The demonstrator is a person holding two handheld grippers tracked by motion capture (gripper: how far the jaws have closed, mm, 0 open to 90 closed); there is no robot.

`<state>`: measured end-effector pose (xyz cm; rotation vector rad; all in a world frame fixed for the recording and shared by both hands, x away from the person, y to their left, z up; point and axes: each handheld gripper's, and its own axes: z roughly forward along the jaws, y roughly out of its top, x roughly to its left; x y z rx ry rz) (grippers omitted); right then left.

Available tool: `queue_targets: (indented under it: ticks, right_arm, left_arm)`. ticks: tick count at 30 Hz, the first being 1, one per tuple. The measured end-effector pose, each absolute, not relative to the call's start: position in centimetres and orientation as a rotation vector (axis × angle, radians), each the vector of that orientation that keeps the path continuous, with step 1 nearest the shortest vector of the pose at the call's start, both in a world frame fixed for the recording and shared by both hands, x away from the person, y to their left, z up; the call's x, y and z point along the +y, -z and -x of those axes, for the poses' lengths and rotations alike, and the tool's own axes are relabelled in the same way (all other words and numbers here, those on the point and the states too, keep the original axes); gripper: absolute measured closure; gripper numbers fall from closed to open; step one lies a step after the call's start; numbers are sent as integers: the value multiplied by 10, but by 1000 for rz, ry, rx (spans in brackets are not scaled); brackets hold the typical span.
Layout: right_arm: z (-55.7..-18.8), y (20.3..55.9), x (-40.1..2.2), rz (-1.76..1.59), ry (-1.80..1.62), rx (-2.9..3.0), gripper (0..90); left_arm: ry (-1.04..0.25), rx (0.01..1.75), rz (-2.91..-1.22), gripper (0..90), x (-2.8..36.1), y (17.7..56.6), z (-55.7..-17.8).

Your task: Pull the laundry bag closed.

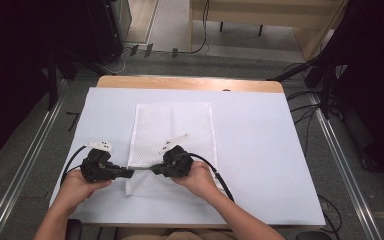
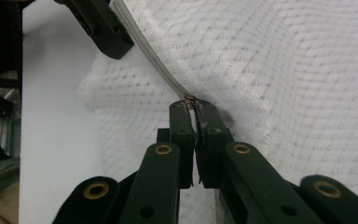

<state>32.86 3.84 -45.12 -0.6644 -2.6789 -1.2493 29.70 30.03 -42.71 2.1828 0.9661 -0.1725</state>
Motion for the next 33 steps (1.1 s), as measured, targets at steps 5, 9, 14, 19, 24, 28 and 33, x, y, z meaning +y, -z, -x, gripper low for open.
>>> queue_targets:
  ticks: [5,9,14,19,24,28,33]
  right_arm:
    - [-330,451,32,664,1231,-2685,884]
    - [-331,452,32,657,1245,-2677,884]
    - [-331,451,27,658,1239,-2684,884]
    - [-329,450,24,654,1232,-2679,884]
    - [-327,452,20,652,1241,-2675,884]
    - [-330,452,14,670,1243,-2679,884]
    - [-332,452,7,690,1243,-2679,884]
  left_arm:
    - [182,972,-2178,883,301,428,-298]
    - [185,979,-2169,883,302,428,-298]
    - [182,976,-2168,883,303,428,-298]
    - [203,986,-2164,883,304,428,-298]
    - [208,986,-2164,884,303,428,-299]
    - [209,992,-2150,885,305,427,-299]
    - [195,982,-2157,885,305,426,-298]
